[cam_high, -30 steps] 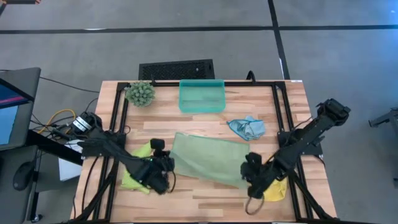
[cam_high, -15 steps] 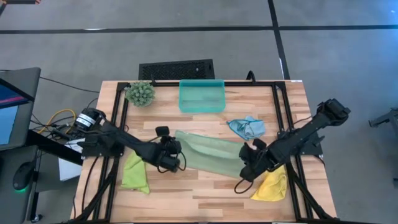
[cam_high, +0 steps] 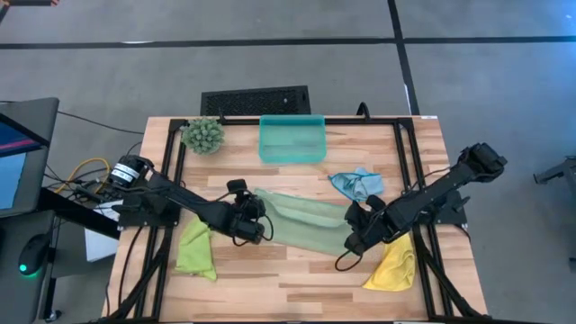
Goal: Fold microfiber towels
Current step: Fold the green towel
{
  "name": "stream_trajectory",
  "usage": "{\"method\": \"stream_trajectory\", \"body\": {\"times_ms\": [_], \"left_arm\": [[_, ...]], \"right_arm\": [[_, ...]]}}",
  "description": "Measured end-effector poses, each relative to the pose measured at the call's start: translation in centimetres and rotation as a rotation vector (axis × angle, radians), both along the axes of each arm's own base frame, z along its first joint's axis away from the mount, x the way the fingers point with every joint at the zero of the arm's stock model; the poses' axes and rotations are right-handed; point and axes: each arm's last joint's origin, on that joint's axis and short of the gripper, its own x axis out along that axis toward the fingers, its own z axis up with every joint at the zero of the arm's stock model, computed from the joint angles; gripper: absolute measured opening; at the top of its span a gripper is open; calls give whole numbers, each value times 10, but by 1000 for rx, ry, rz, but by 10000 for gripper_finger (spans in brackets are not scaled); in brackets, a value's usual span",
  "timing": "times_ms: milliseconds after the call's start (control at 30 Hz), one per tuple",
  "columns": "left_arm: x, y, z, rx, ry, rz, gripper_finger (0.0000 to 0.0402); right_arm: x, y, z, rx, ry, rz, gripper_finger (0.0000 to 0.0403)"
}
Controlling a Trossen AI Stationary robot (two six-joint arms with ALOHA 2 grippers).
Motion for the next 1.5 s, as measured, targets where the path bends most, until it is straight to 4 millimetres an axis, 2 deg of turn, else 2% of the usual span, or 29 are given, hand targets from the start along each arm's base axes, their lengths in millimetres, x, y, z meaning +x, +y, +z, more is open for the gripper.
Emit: {"method": "stream_trajectory", "body": {"times_ms": [233,467,600,800,1033,1267,1500], "left_arm": [[-1,17,-15,-78,6,25,0],[-3,25,-22,-82,-14,50,0],[0,28,-21,-89,-42,62,2],[4,34,-21,-99,-58,70,54],[-2,37,-13,-70,41,112,122],[5,28,-3,-90,-10,108,132],[6,35,-20,-248,-67,94,133]], "right_arm": [[3,-8,0,-31,-7,-38,18],[-2,-20,-19,-45,15,-59,18],[-2,-23,-23,-43,14,-70,26],[-5,-26,-28,-52,27,-75,47],[-8,-31,-27,-116,36,-97,92],[-15,-31,-27,-154,40,-172,97],[-8,-16,-26,-108,-41,-42,73]]}}
